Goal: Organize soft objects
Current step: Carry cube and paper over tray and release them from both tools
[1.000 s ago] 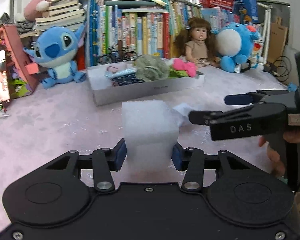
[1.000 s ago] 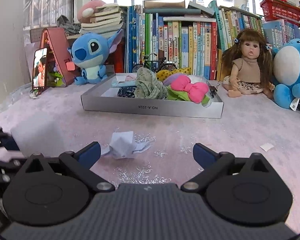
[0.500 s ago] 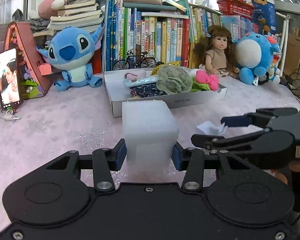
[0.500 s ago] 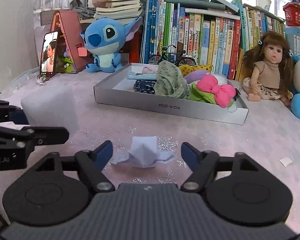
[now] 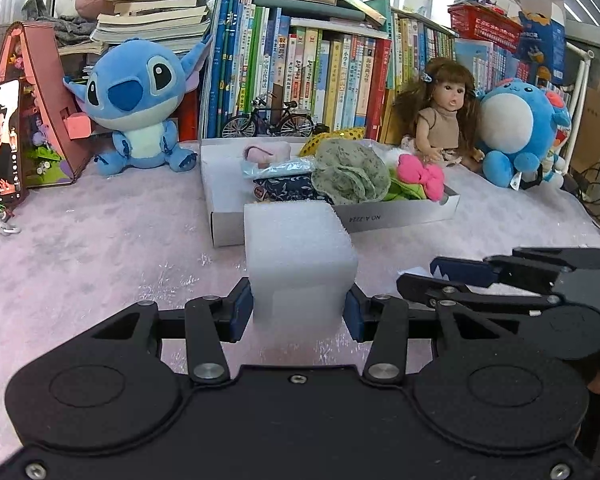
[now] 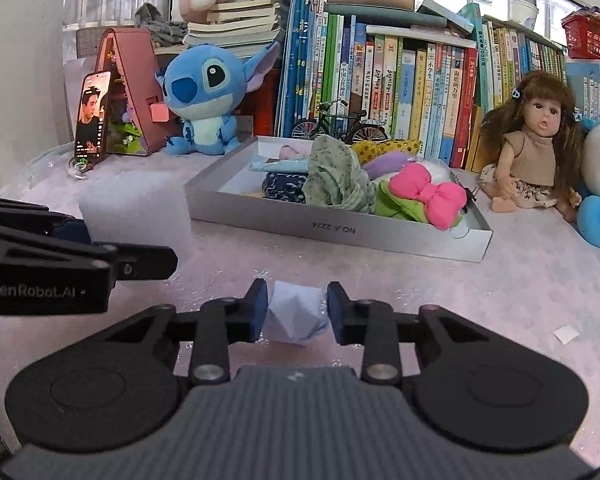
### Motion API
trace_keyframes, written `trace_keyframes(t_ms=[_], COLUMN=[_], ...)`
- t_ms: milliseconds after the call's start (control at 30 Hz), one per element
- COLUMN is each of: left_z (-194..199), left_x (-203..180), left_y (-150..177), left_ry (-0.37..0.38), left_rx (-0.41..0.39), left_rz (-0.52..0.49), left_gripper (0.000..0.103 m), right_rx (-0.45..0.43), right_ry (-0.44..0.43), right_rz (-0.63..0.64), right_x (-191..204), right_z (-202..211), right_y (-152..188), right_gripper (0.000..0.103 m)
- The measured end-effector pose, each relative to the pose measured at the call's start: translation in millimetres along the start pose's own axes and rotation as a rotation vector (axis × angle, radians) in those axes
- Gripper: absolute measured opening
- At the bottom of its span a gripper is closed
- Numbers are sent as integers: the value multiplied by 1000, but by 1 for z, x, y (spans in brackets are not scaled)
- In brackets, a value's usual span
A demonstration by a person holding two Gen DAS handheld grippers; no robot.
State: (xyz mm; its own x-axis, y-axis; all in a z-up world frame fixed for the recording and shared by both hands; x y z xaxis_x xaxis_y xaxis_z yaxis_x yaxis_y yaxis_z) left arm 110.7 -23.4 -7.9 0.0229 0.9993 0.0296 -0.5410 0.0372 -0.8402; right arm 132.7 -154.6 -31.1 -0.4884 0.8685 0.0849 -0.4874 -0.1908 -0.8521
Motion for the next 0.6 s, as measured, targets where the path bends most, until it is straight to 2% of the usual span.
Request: trace_keyframes(t_ms=[300, 500, 600], left_z=[-5, -13, -22], left_x=[-2, -3, -2], left_y=[-11, -30, -44], left_ry=[0, -11, -9], left_rx=[-5, -31, -35], left_rz=[8, 11, 43], left_gripper=[44, 44, 44], right_rx=[-31, -60, -86], right_ry=[19, 49, 63], right_rz=[6, 6, -19], right_x=[-5, -17, -30], right_z=[8, 14, 17], right_y=[-5, -18, -30], right_gripper=[34, 34, 35])
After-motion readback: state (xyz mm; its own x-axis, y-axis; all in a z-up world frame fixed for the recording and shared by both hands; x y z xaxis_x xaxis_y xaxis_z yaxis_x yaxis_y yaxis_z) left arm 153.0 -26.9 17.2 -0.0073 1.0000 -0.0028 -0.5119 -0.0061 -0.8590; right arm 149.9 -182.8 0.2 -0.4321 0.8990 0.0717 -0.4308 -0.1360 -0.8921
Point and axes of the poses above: each gripper's, at about its wrist camera, not at the fingertips, and z roughly against the way its jaws point, x to its left, y to its underside, the point moved 7 cm from there along -z, roughly the way its jaws point, and after that the axes turned 13 degrees about -y, right-handed, at the moved point
